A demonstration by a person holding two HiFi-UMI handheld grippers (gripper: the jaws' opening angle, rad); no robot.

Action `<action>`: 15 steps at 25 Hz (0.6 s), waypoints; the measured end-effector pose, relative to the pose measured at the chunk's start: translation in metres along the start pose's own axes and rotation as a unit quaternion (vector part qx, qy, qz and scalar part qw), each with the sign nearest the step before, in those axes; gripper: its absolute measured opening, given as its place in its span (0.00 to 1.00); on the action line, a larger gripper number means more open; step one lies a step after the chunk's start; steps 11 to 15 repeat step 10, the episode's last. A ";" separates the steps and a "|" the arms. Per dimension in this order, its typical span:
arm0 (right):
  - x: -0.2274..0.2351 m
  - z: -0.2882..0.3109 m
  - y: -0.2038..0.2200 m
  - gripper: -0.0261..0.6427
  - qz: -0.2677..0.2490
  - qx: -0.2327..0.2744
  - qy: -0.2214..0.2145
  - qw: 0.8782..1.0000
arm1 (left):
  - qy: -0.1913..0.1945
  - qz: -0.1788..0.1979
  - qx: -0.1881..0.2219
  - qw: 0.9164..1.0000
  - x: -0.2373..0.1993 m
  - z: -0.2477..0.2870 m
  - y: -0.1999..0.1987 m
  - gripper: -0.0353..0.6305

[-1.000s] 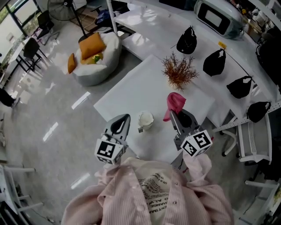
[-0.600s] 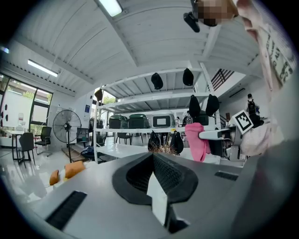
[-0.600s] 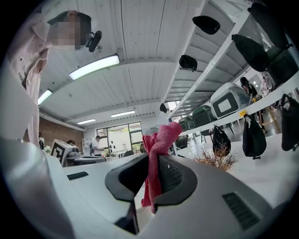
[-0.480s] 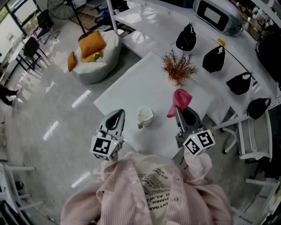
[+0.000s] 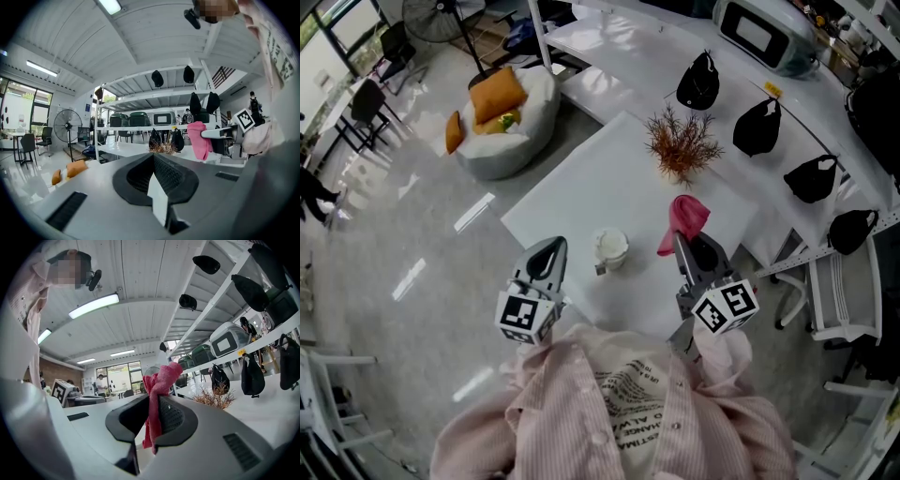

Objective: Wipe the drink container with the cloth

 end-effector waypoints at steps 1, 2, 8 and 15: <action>0.000 0.000 0.001 0.10 0.002 0.001 0.000 1.000 | -0.001 0.001 -0.001 1.000 0.000 0.000 0.000 0.06; 0.001 -0.001 0.002 0.10 0.002 0.001 0.000 1.000 | -0.001 0.001 -0.001 1.000 -0.001 -0.001 0.000 0.06; 0.002 -0.004 0.004 0.10 0.009 0.001 0.004 1.000 | 0.000 0.000 -0.003 1.000 0.000 -0.002 -0.001 0.06; 0.003 -0.005 0.005 0.10 0.011 0.002 0.005 1.000 | 0.000 0.000 -0.004 1.000 0.000 -0.003 0.000 0.06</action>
Point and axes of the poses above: the fingertips, and each gripper's own axes: z forward along the fingers, x to its right, y out of its underside, the point moved 2 cm from there along -z, backward along the fingers, and after that the axes turned 15 degrees about -x, right-handed, at the moved point
